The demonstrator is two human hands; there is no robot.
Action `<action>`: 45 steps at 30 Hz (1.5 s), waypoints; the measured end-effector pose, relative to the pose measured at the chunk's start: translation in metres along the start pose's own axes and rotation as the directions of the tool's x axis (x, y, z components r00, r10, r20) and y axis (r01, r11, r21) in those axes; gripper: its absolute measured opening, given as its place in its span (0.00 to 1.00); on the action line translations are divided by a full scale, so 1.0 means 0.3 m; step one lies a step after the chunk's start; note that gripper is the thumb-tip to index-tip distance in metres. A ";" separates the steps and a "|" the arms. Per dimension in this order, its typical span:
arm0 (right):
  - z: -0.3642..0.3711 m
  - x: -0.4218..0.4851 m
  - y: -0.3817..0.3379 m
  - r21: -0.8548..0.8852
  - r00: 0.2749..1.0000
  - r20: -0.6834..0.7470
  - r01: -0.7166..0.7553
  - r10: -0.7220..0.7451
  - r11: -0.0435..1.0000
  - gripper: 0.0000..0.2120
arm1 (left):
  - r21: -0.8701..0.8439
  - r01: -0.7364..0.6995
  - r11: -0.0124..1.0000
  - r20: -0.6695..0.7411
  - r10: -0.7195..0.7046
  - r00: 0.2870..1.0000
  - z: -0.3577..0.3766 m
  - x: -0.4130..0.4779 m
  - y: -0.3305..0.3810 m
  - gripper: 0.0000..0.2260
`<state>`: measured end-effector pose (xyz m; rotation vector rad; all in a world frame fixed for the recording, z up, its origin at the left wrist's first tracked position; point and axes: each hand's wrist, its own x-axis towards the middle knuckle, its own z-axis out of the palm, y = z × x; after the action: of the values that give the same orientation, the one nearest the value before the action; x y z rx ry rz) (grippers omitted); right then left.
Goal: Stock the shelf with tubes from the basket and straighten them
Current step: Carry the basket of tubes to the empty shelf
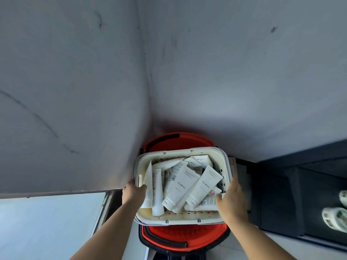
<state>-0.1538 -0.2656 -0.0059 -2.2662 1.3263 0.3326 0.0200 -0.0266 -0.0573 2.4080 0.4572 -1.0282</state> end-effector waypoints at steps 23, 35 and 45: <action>-0.181 -0.103 -0.137 0.627 0.984 0.170 -0.144 0.047 0.765 0.12 | -0.423 -0.219 0.879 0.257 0.348 0.902 -0.073 -0.316 0.204 0.09; -0.338 -0.347 0.128 0.836 0.944 0.215 -0.310 0.250 0.453 0.12 | -0.313 -0.369 0.875 0.356 0.468 0.809 -0.050 -0.525 0.333 0.07; -0.426 -0.558 0.474 0.899 0.917 0.196 -0.310 0.348 0.309 0.09 | -0.197 -0.499 0.844 0.479 0.527 0.702 0.160 -0.827 0.404 0.08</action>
<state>-0.3650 -0.2657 0.1355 -1.0102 1.4543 -0.3077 -0.1145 -0.1817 0.1334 1.9062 -0.3675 -1.2959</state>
